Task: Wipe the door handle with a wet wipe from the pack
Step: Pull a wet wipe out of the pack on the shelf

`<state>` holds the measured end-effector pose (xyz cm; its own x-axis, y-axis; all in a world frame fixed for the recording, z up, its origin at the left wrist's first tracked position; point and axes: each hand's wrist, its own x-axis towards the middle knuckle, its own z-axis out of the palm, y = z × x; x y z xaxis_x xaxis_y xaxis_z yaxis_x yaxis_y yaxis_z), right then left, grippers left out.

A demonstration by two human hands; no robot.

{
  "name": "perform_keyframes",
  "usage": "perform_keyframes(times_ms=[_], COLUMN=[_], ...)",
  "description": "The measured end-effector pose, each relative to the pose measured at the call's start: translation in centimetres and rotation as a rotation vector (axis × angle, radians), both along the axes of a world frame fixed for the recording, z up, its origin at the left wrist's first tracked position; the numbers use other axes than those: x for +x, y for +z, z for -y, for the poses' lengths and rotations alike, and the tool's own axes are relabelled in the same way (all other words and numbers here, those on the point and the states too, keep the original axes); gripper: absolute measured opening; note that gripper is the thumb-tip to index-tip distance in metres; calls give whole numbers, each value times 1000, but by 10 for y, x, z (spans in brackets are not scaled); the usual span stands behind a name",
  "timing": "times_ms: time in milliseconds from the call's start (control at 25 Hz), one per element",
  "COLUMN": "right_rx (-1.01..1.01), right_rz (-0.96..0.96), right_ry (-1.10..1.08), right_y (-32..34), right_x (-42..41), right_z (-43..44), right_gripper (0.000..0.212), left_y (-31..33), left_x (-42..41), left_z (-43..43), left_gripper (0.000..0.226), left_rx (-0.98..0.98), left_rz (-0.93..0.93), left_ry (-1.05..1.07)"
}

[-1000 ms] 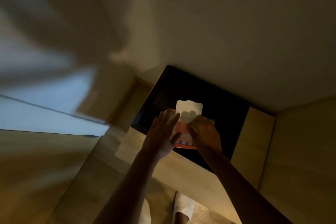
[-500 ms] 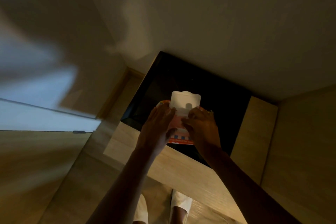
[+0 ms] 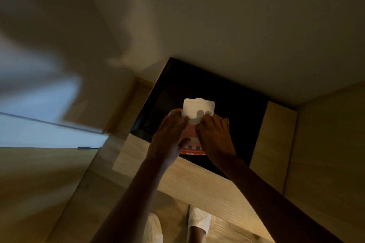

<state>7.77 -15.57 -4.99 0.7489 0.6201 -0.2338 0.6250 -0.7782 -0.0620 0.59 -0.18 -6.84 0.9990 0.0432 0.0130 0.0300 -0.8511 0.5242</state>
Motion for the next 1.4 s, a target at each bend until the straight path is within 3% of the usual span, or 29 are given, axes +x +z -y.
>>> perform_keyframes(times_ms=[160,440,960,1400], right_rx=[12,93,-17,23], right_rz=[28,21,73,29], right_ry=[29,19,70,-15], right_y=[-3,1,-1,3], right_x=[1,4,1,2], right_z=[3,5,2,-3], right_gripper=[56,30,62,55], left_y=[-3,-4,2,4], left_x=[0,2,1,4], left_z=[1,-2,-2,1], left_gripper=[74,71,70,68], left_rx=[5,-1,24,-1], left_rz=[-5,23,-25,-47], left_ry=[15,-6,-15,11])
